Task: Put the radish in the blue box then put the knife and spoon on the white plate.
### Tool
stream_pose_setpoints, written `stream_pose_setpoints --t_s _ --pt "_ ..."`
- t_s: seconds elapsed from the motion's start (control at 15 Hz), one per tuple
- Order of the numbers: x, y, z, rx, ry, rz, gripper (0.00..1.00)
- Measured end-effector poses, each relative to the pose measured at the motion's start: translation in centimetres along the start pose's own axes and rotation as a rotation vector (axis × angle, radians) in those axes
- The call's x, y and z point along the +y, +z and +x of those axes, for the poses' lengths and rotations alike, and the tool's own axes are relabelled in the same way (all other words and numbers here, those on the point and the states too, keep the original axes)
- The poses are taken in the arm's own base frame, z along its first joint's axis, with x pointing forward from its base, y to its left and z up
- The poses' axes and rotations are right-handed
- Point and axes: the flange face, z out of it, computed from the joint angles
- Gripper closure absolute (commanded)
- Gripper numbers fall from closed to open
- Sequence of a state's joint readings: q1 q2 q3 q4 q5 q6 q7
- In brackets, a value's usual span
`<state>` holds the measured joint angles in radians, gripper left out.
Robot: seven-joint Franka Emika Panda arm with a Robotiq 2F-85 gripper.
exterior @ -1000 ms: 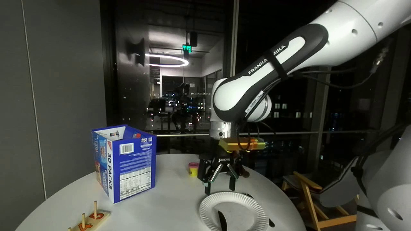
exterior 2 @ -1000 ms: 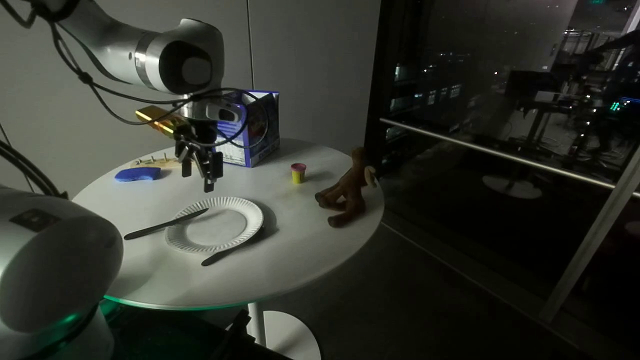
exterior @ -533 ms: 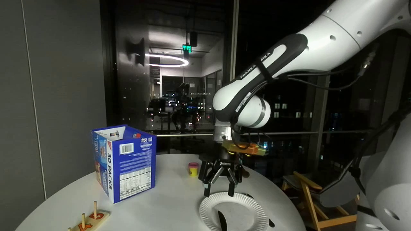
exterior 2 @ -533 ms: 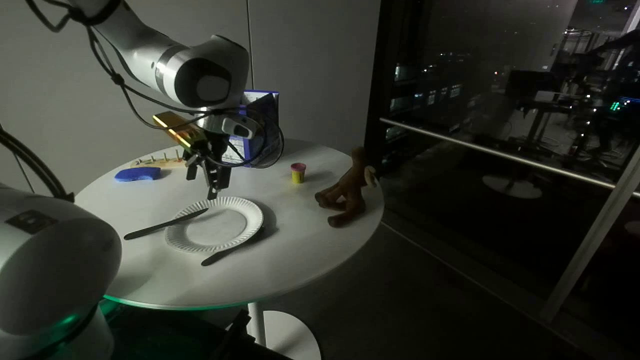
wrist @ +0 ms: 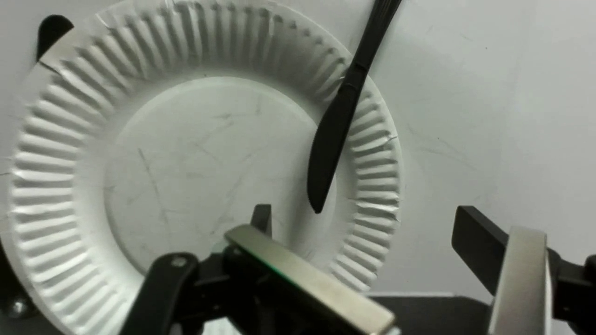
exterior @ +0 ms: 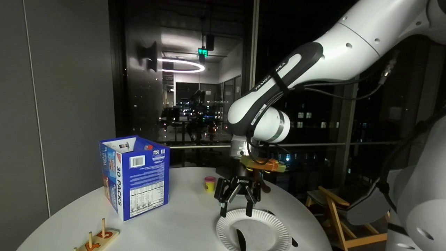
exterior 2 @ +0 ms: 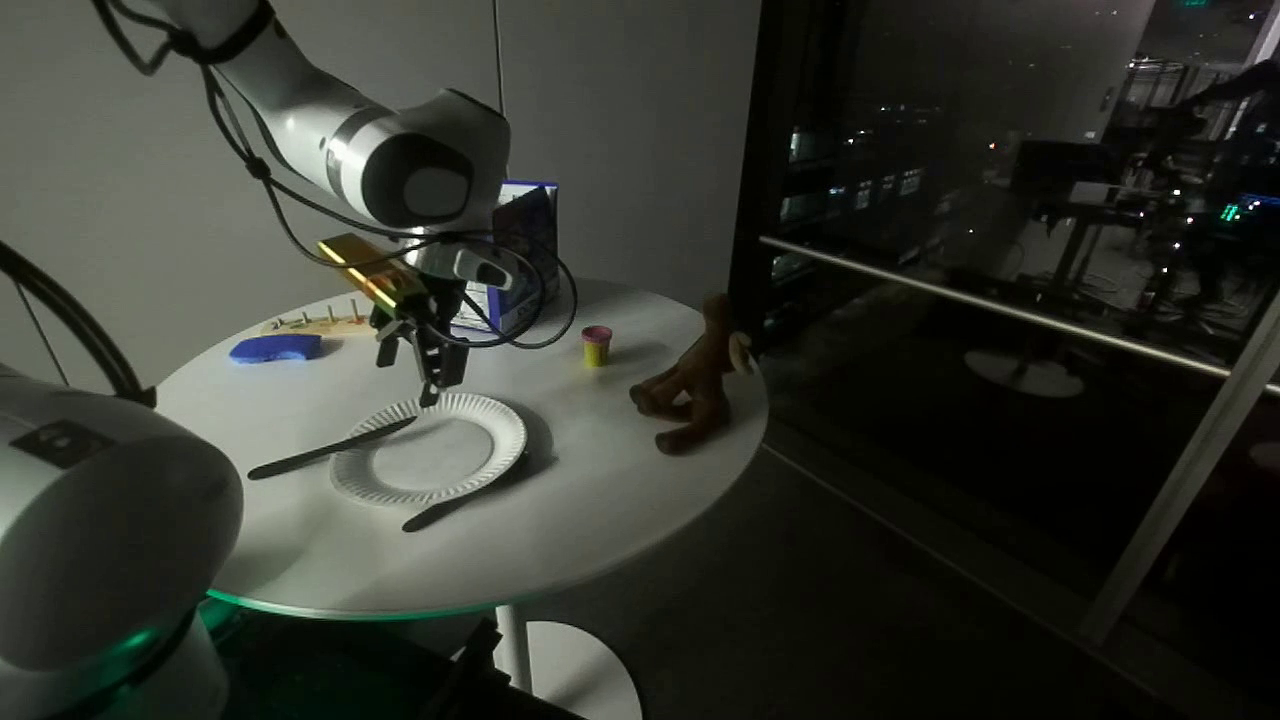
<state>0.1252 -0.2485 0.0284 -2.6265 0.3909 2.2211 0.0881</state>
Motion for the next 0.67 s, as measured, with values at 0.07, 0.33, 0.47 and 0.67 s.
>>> stream_pose_setpoints --t_s 0.07,0.33,0.47,0.67 --pt "0.0 0.2 0.0 -0.004 0.001 -0.001 0.00" --pt "0.1 1.2 0.1 -0.029 0.006 -0.010 0.00" --pt "0.2 1.7 0.1 -0.040 0.012 -0.008 0.00" --pt "0.4 2.6 0.2 -0.062 0.025 -0.008 0.00"
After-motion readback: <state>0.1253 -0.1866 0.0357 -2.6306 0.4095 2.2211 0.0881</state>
